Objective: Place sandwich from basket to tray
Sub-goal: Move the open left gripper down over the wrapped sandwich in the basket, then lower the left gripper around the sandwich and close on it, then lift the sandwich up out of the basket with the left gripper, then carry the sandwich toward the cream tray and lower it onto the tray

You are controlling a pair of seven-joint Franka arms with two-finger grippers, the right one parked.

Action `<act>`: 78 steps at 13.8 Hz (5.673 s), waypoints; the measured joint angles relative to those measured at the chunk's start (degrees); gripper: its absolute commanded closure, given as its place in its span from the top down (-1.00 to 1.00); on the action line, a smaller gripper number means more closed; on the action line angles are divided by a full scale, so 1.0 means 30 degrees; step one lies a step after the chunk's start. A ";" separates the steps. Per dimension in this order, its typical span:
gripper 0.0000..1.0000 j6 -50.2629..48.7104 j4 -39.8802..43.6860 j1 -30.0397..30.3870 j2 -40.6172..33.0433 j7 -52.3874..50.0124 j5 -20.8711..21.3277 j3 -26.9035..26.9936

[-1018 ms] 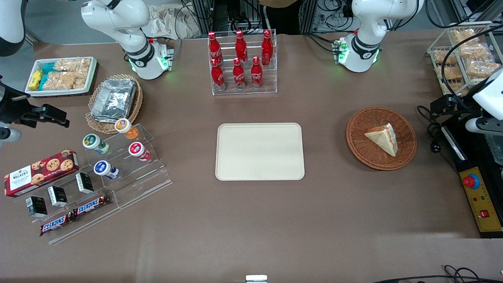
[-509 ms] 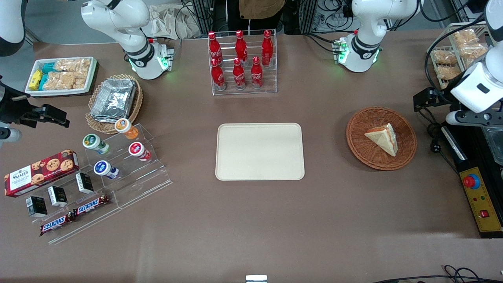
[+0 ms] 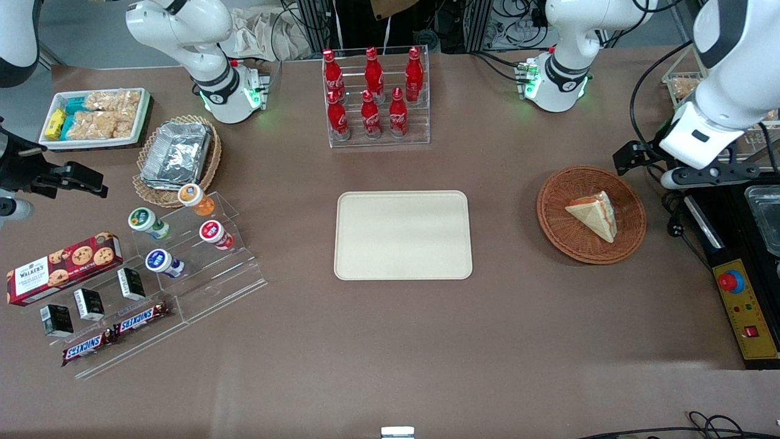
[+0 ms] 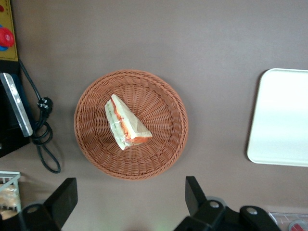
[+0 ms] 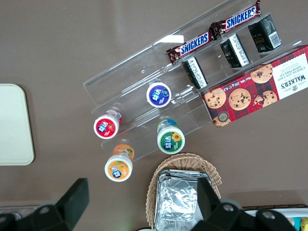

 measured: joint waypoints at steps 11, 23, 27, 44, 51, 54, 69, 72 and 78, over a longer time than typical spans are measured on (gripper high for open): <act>0.98 0.4451 -0.6346 0.1012 -0.1339 -0.3239 -0.0003 0.0174; 0.98 0.9388 -0.9072 0.4043 0.1204 -0.3407 -0.4720 0.0256; 0.98 1.0386 -0.9310 0.4160 0.2684 -0.3473 -0.5653 0.0256; -0.23 1.3329 -0.9210 0.3592 0.5682 -0.3484 -0.7546 -0.0072; -0.22 1.2362 -0.8858 0.3605 0.4516 -0.3360 -0.5601 -0.0027; -0.22 1.0360 -0.8492 0.3626 0.3078 -0.3371 -0.3572 0.0042; -0.22 -0.0862 0.0140 0.3423 0.1100 -0.3456 -0.1520 -0.5355; -0.22 -0.0770 0.0621 0.3375 0.2082 -0.4036 -0.1575 -0.7382; -0.22 0.1538 0.1257 0.3347 0.4723 -0.4336 -0.2399 -1.0536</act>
